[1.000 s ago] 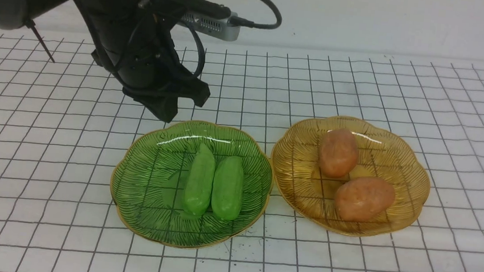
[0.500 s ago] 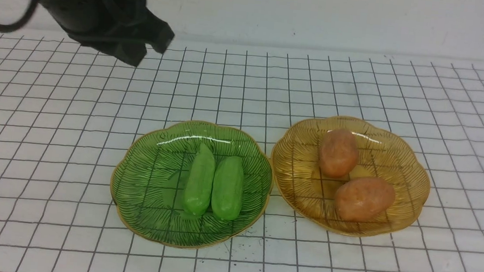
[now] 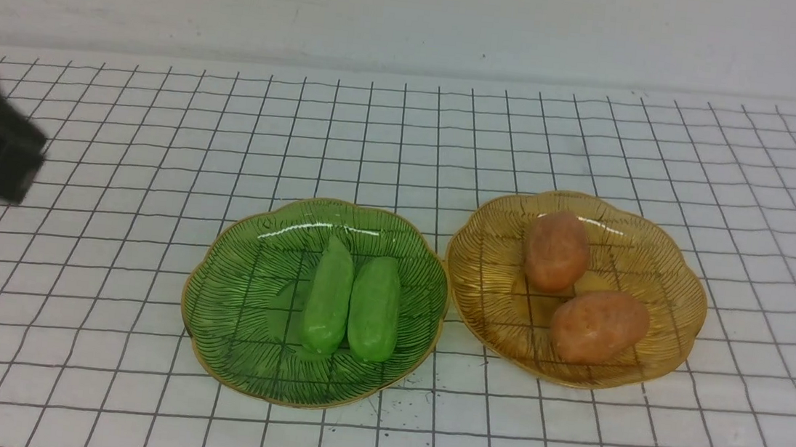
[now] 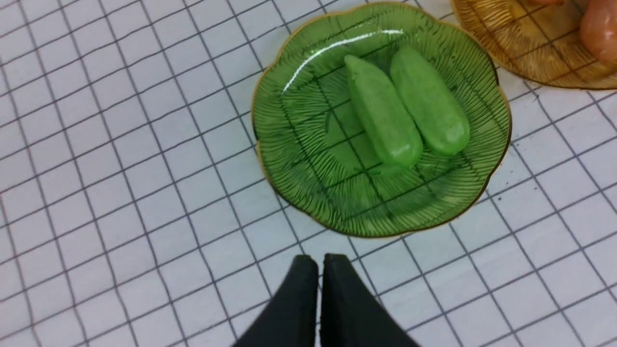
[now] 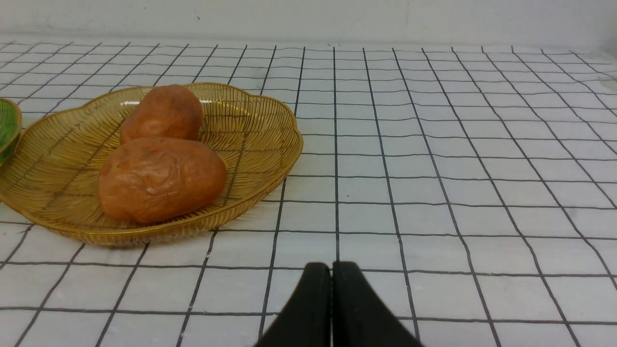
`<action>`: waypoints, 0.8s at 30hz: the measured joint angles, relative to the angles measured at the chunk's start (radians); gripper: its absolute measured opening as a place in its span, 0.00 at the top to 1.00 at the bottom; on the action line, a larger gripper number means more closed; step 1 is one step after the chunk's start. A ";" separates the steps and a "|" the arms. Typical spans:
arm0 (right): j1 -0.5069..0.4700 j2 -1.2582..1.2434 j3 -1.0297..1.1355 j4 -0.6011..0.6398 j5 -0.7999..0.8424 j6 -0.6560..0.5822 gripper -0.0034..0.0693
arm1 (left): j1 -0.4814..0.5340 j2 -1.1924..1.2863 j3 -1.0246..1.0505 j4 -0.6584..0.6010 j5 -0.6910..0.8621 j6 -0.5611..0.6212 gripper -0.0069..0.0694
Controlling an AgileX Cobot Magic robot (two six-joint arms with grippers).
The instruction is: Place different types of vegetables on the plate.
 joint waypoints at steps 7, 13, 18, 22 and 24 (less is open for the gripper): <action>0.000 0.000 0.000 0.000 0.000 0.000 0.96 | 0.000 -0.418 0.418 -0.008 -0.110 -0.148 0.92; 0.000 0.000 0.000 0.000 0.000 0.000 0.96 | 0.000 -0.719 0.787 -0.011 -0.578 -0.227 0.92; 0.000 0.000 0.000 0.000 0.000 0.000 0.96 | 0.000 -0.822 0.937 -0.011 -0.875 -0.236 0.92; 0.000 0.000 0.000 0.000 0.000 0.000 0.96 | 0.000 -0.852 1.011 -0.011 -0.963 -0.237 0.92; 0.000 0.000 0.000 0.000 0.000 0.000 0.96 | 0.000 -0.852 1.025 -0.011 -0.966 -0.237 0.92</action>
